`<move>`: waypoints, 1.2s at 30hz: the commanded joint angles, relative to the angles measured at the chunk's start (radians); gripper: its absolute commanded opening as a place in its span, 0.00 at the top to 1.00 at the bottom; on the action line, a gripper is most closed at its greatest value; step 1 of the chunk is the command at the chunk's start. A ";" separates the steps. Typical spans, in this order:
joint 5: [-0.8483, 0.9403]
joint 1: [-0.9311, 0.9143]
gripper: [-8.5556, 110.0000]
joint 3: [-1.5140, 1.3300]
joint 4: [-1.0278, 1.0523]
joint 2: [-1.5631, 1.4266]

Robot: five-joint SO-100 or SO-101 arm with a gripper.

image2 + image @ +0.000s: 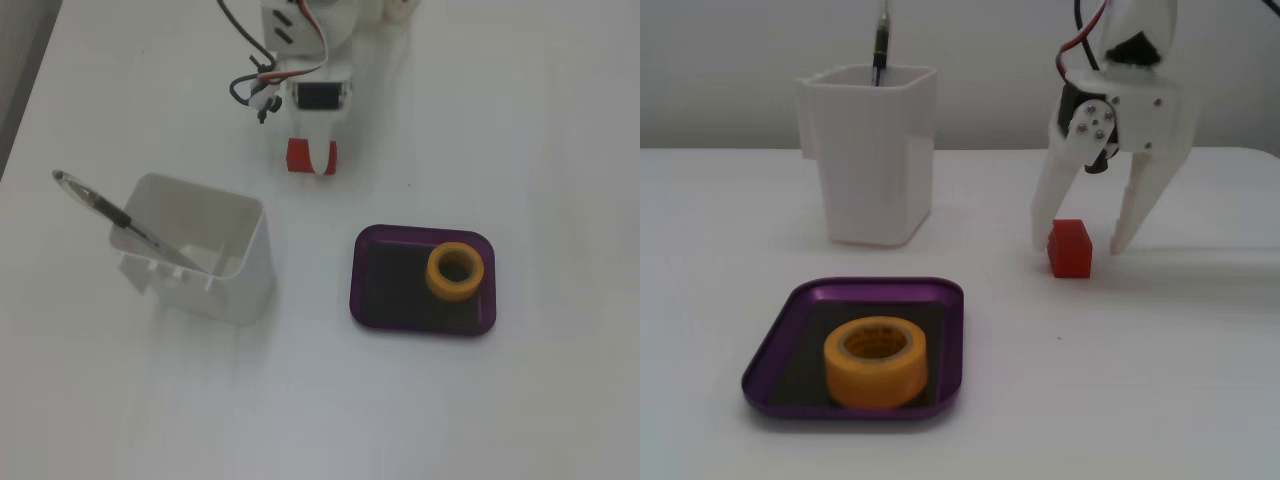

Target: Pick up the red cube and place it in the box.

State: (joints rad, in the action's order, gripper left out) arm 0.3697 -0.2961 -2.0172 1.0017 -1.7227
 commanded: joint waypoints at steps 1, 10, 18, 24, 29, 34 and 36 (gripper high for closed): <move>0.011 -0.023 0.75 0.074 -0.028 0.041; 0.071 -0.023 0.87 0.075 -0.043 0.146; 0.031 -0.031 0.93 0.087 0.040 0.046; -0.035 0.028 0.93 0.083 0.189 -0.291; -0.170 0.238 0.93 0.055 0.267 -0.607; -0.172 0.483 0.93 -0.112 0.235 -0.854; -0.178 0.508 0.93 -0.199 0.135 -0.914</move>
State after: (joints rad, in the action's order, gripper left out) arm 0.2025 0.1718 -2.1460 1.2333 -2.5295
